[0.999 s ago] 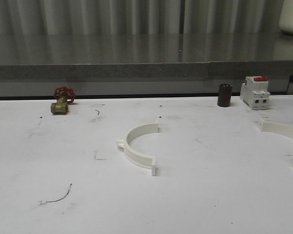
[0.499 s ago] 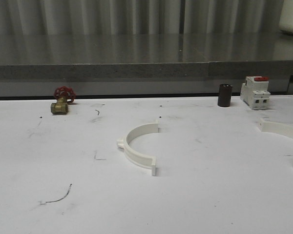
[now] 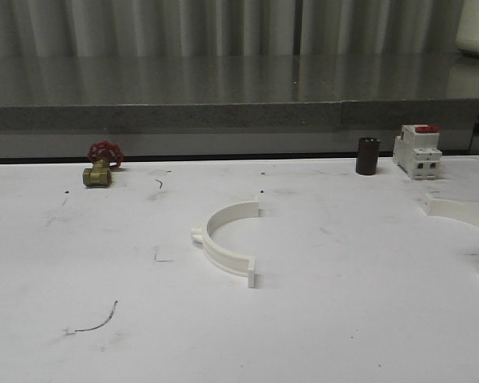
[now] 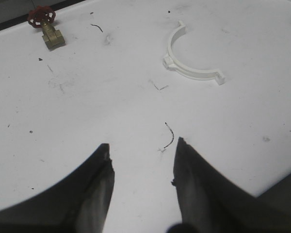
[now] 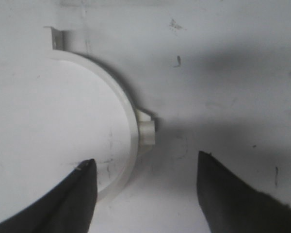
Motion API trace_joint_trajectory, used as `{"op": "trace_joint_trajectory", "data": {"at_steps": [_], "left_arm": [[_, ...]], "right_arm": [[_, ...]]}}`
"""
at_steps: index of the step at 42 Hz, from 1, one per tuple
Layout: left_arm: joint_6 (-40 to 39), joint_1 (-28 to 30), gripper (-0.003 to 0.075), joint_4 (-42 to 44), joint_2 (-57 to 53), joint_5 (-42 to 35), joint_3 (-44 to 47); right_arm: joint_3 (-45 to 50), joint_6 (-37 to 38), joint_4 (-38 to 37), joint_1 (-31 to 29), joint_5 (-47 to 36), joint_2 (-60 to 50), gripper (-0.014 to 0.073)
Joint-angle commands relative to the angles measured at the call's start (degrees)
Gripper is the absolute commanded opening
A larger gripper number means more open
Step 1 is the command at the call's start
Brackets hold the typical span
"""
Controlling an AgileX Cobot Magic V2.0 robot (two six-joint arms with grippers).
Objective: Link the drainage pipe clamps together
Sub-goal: 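Open the left gripper and raise it away from the clamp half, then lower the right gripper and grasp the other white clamp half's tab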
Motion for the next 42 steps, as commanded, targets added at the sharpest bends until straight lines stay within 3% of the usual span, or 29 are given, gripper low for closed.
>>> {"op": "trace_joint_trajectory", "data": {"at_steps": [1, 14, 26, 36, 42], "left_arm": [[-0.1, 0.1, 0.0294, -0.1, -0.1, -3.8, -1.5], [-0.1, 0.1, 0.0294, -0.1, -0.1, -3.8, -1.5], [-0.1, 0.1, 0.0294, -0.1, -0.1, -3.8, -1.5], [-0.1, 0.1, 0.0294, -0.1, -0.1, -3.8, -1.5], [-0.1, 0.1, 0.0294, -0.1, -0.1, -3.8, -1.5]], "right_arm": [[-2.3, -0.1, 0.5, 0.0, -3.3, -0.1, 0.0476], [-2.3, -0.1, 0.5, 0.0, -5.6, 4.3, 0.0381], [-2.3, -0.1, 0.6, 0.0, -5.3, 6.4, 0.0369], [-2.3, -0.1, 0.6, 0.0, -4.8, 6.6, 0.0186], [-2.3, -0.1, 0.6, 0.0, -4.8, 6.6, 0.0162]]}}
